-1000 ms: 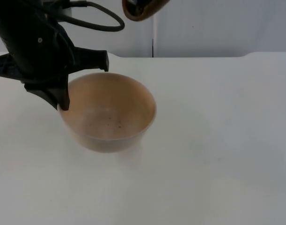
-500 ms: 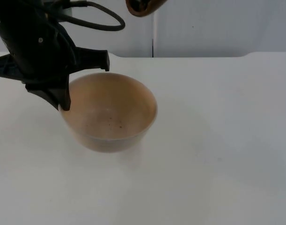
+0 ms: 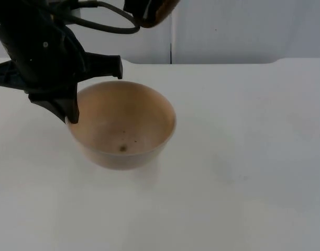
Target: Pick up the bowl with the left hand and pour the coffee beans from the cup into the bowl with the right hand.
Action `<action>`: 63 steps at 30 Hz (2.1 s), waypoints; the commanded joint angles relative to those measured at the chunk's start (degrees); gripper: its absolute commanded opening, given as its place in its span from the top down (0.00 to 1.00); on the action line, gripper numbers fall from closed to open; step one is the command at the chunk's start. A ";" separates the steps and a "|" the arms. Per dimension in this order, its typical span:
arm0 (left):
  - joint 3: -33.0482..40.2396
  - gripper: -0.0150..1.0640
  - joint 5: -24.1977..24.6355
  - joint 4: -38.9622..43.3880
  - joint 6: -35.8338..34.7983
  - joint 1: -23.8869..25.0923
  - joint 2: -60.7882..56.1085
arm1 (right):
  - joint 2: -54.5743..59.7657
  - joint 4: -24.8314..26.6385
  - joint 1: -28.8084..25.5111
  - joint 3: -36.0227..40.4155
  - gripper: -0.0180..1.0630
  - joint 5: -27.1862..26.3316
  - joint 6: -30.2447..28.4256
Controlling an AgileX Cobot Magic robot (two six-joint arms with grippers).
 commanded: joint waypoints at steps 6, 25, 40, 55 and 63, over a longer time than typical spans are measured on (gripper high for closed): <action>-0.11 0.99 -0.75 -0.69 -0.31 -0.29 -0.51 | 0.18 -6.26 0.96 1.46 0.98 -0.36 0.23; -0.11 0.99 -0.87 -2.12 -0.31 -0.29 -0.51 | 0.31 -13.39 3.62 3.25 0.98 -0.36 3.47; -0.11 0.99 -0.87 -2.57 -0.31 -0.29 -0.51 | 0.31 -16.91 4.30 3.25 0.98 -0.36 7.51; -0.11 0.99 -0.87 -2.57 -0.31 -0.29 -0.51 | 0.31 -17.26 4.30 3.25 0.98 -0.36 9.61; -0.11 0.99 -0.87 -2.57 -0.31 -0.29 -0.51 | 0.31 -17.16 4.16 3.25 0.98 -0.36 9.84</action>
